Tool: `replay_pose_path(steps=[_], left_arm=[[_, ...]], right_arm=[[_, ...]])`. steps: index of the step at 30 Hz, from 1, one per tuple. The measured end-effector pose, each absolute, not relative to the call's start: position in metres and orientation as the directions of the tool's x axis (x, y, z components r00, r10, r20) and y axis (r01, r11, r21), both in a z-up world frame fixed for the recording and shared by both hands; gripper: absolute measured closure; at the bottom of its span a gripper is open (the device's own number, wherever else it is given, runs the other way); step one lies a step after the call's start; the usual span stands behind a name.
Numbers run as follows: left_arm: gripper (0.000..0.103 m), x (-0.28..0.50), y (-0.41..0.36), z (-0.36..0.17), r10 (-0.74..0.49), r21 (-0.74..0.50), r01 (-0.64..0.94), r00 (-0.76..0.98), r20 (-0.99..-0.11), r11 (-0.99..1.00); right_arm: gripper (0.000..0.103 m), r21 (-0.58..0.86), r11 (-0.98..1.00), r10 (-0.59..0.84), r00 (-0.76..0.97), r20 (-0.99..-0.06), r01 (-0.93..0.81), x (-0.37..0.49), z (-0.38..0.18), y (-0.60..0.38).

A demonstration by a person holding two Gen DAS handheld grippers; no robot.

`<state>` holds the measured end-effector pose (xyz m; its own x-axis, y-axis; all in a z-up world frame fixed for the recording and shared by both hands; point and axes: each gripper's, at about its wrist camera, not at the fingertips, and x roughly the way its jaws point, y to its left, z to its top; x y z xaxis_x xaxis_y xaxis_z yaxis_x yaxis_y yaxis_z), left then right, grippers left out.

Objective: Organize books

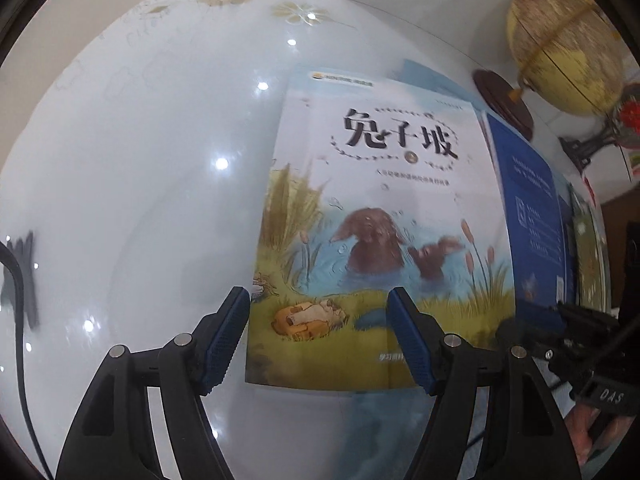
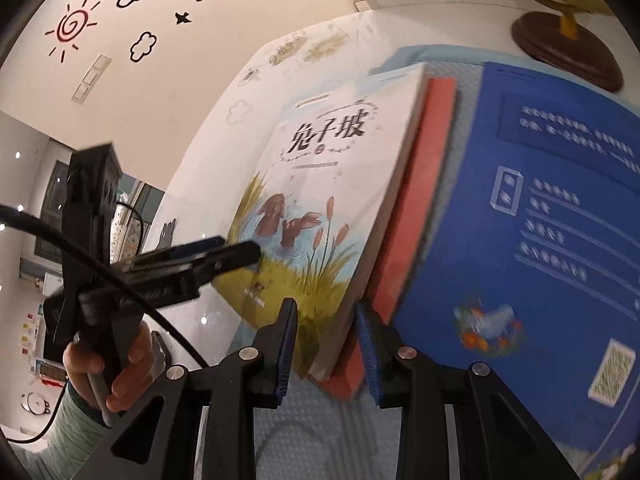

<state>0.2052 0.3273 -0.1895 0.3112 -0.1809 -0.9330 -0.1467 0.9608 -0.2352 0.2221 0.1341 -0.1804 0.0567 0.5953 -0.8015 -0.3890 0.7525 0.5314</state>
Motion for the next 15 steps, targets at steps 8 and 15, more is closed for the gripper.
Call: replay_pose_path(steps=[8,15], left_arm=[[0.033,0.202,0.323,-0.18,-0.11,-0.157,-0.123,0.324,-0.94,0.98],[0.033,0.208,0.276,-0.139,-0.117,-0.131,-0.004,0.422,-0.899,0.991]], right_arm=[[0.071,0.527,0.753,0.587,0.041,-0.808,-0.395,0.207,-0.177,0.129],[0.066,0.444,0.862,0.494,0.206,-0.845,-0.245,0.19,-0.155,0.033]])
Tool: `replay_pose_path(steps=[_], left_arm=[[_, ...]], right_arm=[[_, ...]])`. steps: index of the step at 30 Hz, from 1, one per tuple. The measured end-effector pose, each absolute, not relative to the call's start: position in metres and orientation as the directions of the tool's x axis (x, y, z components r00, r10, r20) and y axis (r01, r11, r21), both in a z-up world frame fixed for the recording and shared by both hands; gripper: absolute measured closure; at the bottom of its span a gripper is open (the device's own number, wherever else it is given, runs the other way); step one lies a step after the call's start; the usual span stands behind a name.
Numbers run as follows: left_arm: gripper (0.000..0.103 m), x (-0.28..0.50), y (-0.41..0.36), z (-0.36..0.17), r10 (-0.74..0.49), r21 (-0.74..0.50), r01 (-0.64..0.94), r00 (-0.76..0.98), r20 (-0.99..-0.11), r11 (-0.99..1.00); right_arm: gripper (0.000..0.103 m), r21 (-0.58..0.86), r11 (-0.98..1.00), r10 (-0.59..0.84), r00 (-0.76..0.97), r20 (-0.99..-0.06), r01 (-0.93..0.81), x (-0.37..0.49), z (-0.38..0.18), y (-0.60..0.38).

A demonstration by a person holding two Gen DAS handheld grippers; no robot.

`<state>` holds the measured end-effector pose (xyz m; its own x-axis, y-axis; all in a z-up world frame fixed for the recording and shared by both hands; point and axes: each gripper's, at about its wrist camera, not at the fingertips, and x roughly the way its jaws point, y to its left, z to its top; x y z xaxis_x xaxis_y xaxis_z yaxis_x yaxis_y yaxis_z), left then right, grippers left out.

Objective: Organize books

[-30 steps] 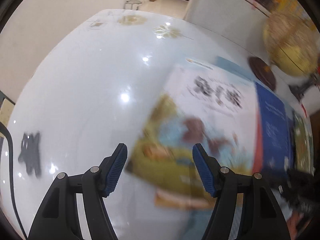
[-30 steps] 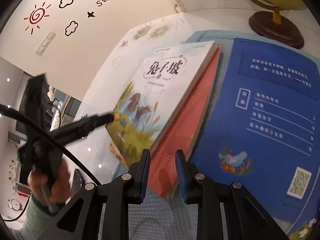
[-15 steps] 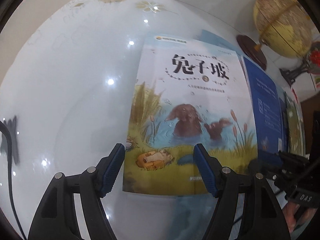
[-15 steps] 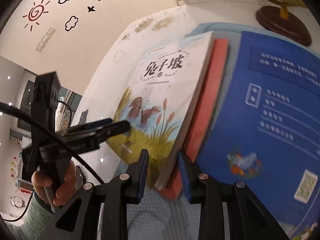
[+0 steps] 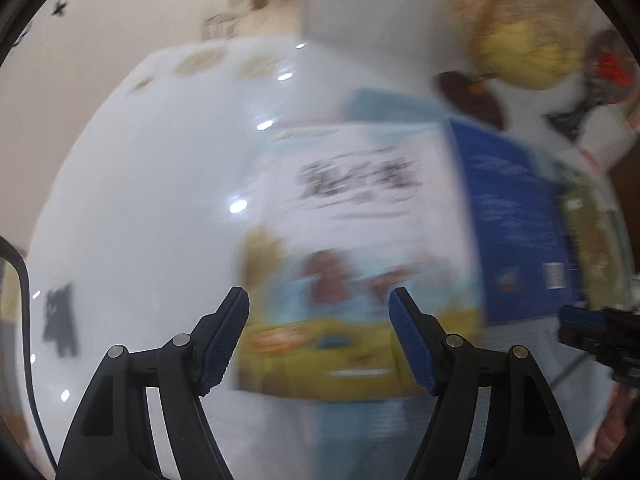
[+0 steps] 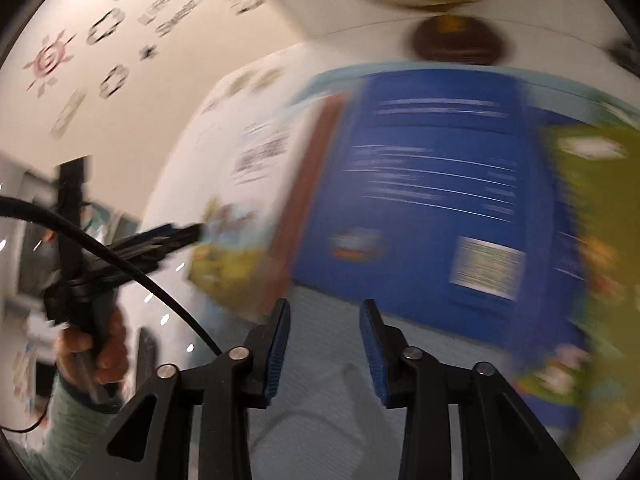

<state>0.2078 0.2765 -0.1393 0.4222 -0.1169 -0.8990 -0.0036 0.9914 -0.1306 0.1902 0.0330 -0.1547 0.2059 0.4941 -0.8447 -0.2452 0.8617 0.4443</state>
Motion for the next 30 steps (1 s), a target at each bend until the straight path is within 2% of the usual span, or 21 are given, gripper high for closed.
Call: replay_pose_path(steps=[4,6,9,13,18,23,27,30], left_arm=[[0.033,0.209,0.216,-0.125,-0.354,-0.326,0.14,0.406,-0.842,0.935],[0.033,0.208,0.181,-0.123,-0.425,-0.372,0.209,0.375,-0.824,0.905],[0.033,0.214,0.129,-0.126,-0.496,-0.42,0.278,0.318,-0.808,0.864],[0.033,0.215,0.073,-0.138,-0.584,-0.518,0.297,0.207,-0.785,0.802],[0.034,0.194,0.033,-0.152,-0.543,-0.491,0.274,0.163,-0.824,0.827],[0.034,0.191,0.014,-0.167,-0.516,-0.491,0.177,0.148,-0.844,0.853],[0.034,0.188,0.0,-0.168,-0.524,-0.506,0.139,0.162,-0.836,0.851],[0.034,0.182,-0.01,-0.164,-0.599,-0.588,0.112,0.171,-0.783,0.801]], right_arm=[[0.065,0.37,0.92,0.391,0.278,-0.877,-0.125,0.168,-0.152,-0.025],[0.063,0.349,0.936,0.344,0.315,-0.885,-0.041,0.155,-0.148,-0.064],[0.051,0.318,0.945,0.268,0.368,-0.89,0.079,0.14,-0.145,-0.112],[0.05,0.286,0.942,0.189,0.432,-0.882,0.173,0.128,-0.137,-0.161],[0.051,0.216,0.953,0.101,0.451,-0.887,0.211,0.145,-0.141,-0.199],[0.063,0.241,0.951,0.14,0.428,-0.893,0.193,0.172,-0.157,-0.225],[0.063,0.24,0.964,0.173,0.418,-0.892,0.114,0.175,-0.16,-0.218],[0.063,0.271,0.961,0.23,0.397,-0.888,0.048,0.169,-0.161,-0.212]])
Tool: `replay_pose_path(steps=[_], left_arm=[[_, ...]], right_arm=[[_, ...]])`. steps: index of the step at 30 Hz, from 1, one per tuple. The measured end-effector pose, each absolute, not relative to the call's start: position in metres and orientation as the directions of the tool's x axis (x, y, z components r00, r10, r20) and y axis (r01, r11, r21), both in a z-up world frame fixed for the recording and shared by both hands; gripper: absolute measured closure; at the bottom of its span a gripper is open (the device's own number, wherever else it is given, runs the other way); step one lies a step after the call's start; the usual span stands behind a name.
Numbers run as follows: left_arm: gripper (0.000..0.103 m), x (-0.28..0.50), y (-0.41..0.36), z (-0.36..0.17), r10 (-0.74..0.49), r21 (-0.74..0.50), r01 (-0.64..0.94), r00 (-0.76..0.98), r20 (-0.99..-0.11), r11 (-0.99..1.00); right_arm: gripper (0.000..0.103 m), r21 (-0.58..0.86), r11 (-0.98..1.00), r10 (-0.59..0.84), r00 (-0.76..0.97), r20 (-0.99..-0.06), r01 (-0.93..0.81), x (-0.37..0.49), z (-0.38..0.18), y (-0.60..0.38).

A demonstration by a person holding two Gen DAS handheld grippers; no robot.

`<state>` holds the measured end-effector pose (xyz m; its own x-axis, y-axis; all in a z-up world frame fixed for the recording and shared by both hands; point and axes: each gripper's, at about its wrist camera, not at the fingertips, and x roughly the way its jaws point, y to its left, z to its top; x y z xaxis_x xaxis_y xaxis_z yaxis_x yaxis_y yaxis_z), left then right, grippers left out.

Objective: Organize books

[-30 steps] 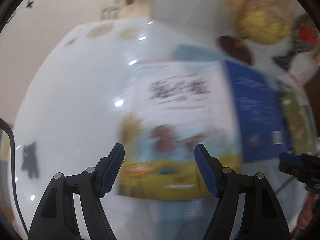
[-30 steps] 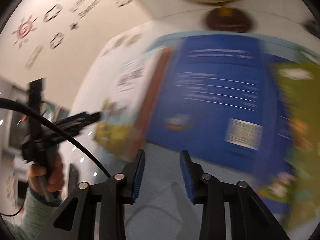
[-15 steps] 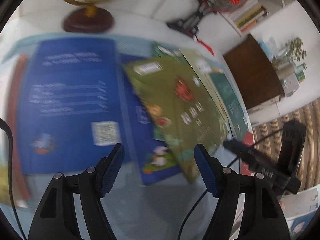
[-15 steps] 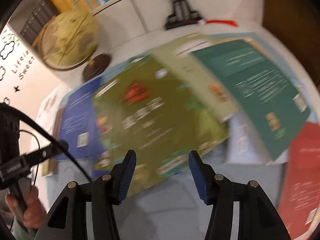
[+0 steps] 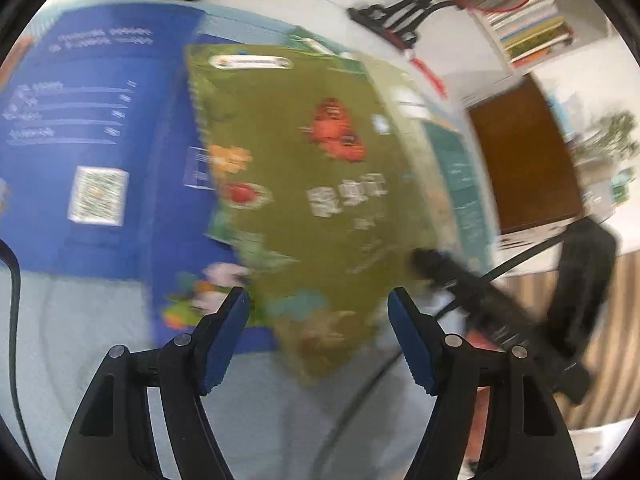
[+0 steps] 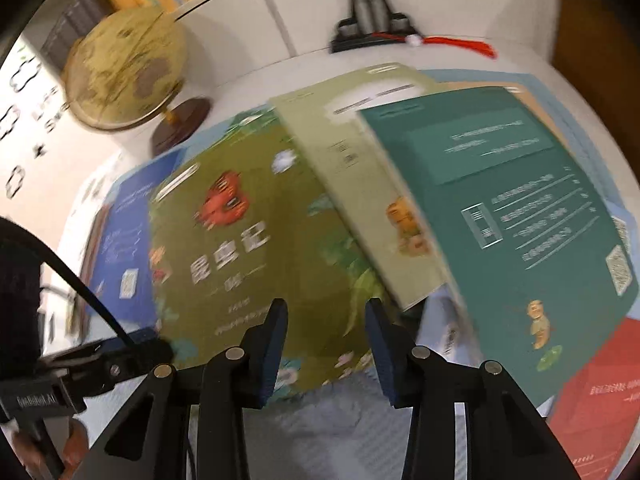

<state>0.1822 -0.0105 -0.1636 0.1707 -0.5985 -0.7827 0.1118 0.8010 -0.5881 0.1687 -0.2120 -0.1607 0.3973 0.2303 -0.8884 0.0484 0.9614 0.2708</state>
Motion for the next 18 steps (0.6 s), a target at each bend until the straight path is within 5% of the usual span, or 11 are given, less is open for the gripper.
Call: replay_pose_path(steps=[5,7,8,13,18], left_arm=[[0.037,0.163,-0.033,-0.13,-0.647,-0.612,0.212,0.269,-0.713,0.762],[0.058,0.167,-0.042,-0.133,-0.614,-0.581,0.198,0.269,-0.742,0.789],[0.059,0.169,-0.041,-0.137,-0.57,-0.546,0.167,0.286,-0.77,0.821],[0.052,0.169,-0.015,-0.151,-0.421,-0.432,0.044,0.327,-0.846,0.901],[0.043,0.171,-0.011,-0.172,-0.426,-0.447,-0.001,0.301,-0.853,0.895]], right_arm=[[0.063,0.339,0.941,0.318,0.379,-0.869,-0.014,0.155,-0.164,-0.215],[0.063,0.394,0.919,0.371,0.369,-0.852,-0.013,0.156,-0.167,-0.224],[0.063,0.418,0.908,0.393,0.364,-0.845,-0.01,0.157,-0.168,-0.227],[0.063,0.408,0.913,0.379,0.359,-0.853,0.004,0.159,-0.162,-0.24],[0.063,0.369,0.929,0.351,0.35,-0.868,-0.017,0.163,-0.164,-0.243]])
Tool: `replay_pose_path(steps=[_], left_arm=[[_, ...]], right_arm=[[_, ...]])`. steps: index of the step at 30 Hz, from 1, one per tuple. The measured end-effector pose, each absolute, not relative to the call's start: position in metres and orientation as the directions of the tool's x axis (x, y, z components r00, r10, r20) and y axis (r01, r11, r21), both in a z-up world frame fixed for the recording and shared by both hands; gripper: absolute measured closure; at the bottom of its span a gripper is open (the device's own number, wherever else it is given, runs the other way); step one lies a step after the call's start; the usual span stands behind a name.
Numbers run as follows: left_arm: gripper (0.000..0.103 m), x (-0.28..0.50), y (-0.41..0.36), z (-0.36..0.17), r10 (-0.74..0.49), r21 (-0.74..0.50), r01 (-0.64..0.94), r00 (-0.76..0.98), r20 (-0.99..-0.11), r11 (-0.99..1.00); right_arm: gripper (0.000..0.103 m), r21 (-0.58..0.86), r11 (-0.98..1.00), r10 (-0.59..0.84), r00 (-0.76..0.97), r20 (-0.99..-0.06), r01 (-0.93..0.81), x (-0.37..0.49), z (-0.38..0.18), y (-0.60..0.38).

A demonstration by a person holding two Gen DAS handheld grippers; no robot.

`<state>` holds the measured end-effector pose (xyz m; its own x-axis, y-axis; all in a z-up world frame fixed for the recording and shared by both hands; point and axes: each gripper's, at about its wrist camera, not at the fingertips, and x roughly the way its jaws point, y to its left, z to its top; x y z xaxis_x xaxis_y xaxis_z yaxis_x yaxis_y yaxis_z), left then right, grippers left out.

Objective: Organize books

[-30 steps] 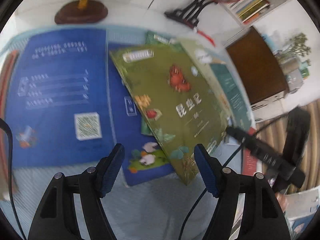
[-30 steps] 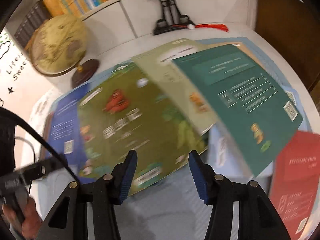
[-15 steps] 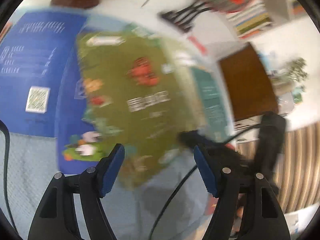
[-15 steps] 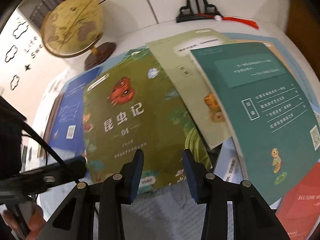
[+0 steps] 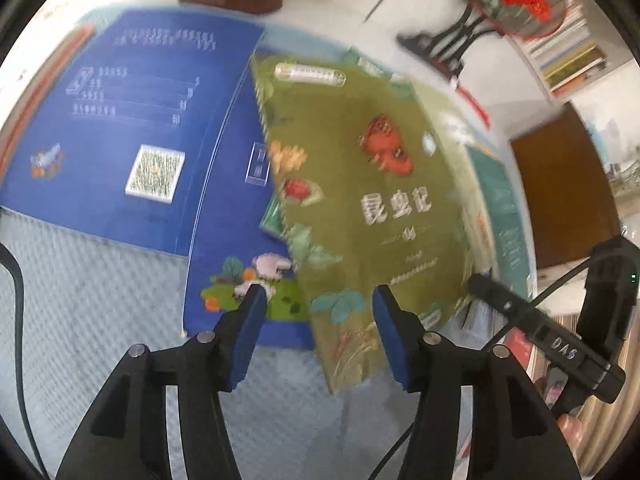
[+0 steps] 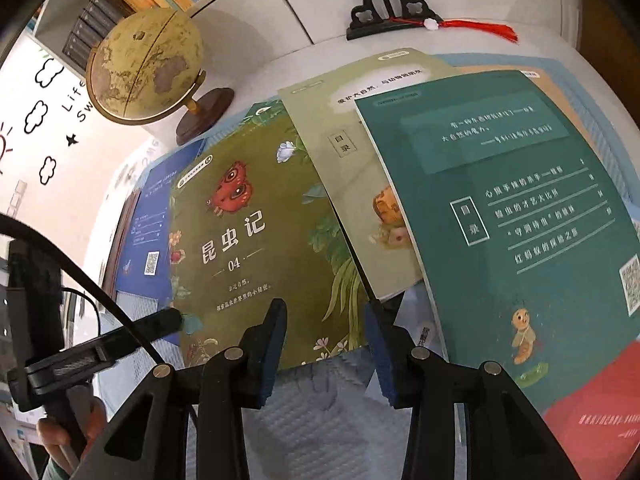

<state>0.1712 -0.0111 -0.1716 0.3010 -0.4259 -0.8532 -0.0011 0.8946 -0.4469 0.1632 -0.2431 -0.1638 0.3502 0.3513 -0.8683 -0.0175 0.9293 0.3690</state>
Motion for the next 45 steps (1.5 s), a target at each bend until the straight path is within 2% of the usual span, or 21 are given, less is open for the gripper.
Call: replay_pose_path(steps=[1,7,9,12,14,15,16,17,18,19,20,24,29,34,37,39,42,45], left_arm=[[0.039,0.172,-0.013,-0.173,-0.438,-0.459,-0.001,0.294,-0.85,0.889],[0.038,0.174,-0.021,-0.173,-0.493,-0.51,0.018,0.291,-0.82,0.86],[0.038,0.167,-0.01,-0.165,-0.554,-0.584,0.011,0.332,-0.764,0.812],[0.038,0.161,0.011,-0.15,-0.709,-0.762,0.023,0.388,-0.589,0.647],[0.038,0.168,0.011,-0.155,-0.742,-0.797,0.002,0.365,-0.562,0.604],[0.044,0.171,0.008,-0.162,-0.736,-0.79,-0.019,0.35,-0.58,0.613],[0.055,0.174,0.003,-0.168,-0.716,-0.768,-0.035,0.337,-0.611,0.639],[0.062,0.176,-0.003,-0.174,-0.7,-0.748,-0.04,0.322,-0.638,0.663],[0.079,0.179,-0.012,-0.18,-0.689,-0.733,-0.045,0.307,-0.657,0.679],[0.091,0.179,-0.016,-0.182,-0.681,-0.724,-0.05,0.298,-0.669,0.688],[0.093,0.18,-0.023,-0.184,-0.672,-0.714,-0.054,0.293,-0.68,0.698],[0.094,0.165,-0.026,-0.175,-0.681,-0.723,-0.034,0.308,-0.664,0.69],[0.094,0.132,-0.02,-0.161,-0.697,-0.721,0.025,0.281,-0.659,0.692],[0.094,0.101,0.002,-0.172,-0.673,-0.708,-0.024,0.289,-0.681,0.706],[0.094,0.108,0.014,-0.174,-0.678,-0.73,-0.052,0.328,-0.657,0.682],[0.091,0.12,0.015,-0.17,-0.629,-0.689,-0.056,0.359,-0.689,0.723],[0.081,0.142,0.012,-0.171,-0.564,-0.625,-0.06,0.371,-0.738,0.778],[0.08,0.161,0.002,-0.184,-0.532,-0.581,-0.07,0.326,-0.781,0.811]], right_arm=[[0.063,0.363,0.932,0.348,0.348,-0.87,-0.024,0.164,-0.164,-0.243],[0.063,0.391,0.919,0.385,0.322,-0.865,-0.048,0.168,-0.166,-0.243],[0.063,0.387,0.92,0.386,0.319,-0.866,-0.061,0.169,-0.166,-0.243],[0.063,0.385,0.92,0.387,0.318,-0.865,-0.072,0.169,-0.166,-0.245],[0.062,0.396,0.915,0.397,0.317,-0.861,-0.069,0.17,-0.166,-0.247],[0.062,0.405,0.912,0.404,0.316,-0.858,-0.068,0.17,-0.166,-0.248],[0.061,0.417,0.907,0.415,0.314,-0.854,-0.064,0.171,-0.166,-0.25],[0.061,0.42,0.905,0.417,0.313,-0.853,-0.062,0.171,-0.166,-0.25],[0.06,0.422,0.905,0.419,0.313,-0.853,-0.061,0.171,-0.166,-0.25],[0.06,0.419,0.906,0.416,0.313,-0.854,-0.062,0.17,-0.166,-0.249],[0.059,0.414,0.908,0.412,0.313,-0.856,-0.064,0.17,-0.165,-0.248],[0.059,0.386,0.919,0.391,0.307,-0.868,-0.078,0.168,-0.163,-0.244],[0.059,0.418,0.898,0.44,0.26,-0.859,-0.137,0.141,-0.159,-0.228],[0.059,0.445,0.872,0.479,0.17,-0.861,-0.202,0.093,-0.172,-0.201],[0.059,0.46,0.871,0.487,0.179,-0.855,-0.175,0.083,-0.171,-0.204],[0.059,0.453,0.877,0.479,0.213,-0.852,-0.16,0.089,-0.164,-0.21],[0.059,0.406,0.898,0.439,0.288,-0.851,-0.17,0.108,-0.146,-0.211],[0.059,0.299,0.943,0.332,0.366,-0.869,-0.146,0.141,-0.136,-0.212]])
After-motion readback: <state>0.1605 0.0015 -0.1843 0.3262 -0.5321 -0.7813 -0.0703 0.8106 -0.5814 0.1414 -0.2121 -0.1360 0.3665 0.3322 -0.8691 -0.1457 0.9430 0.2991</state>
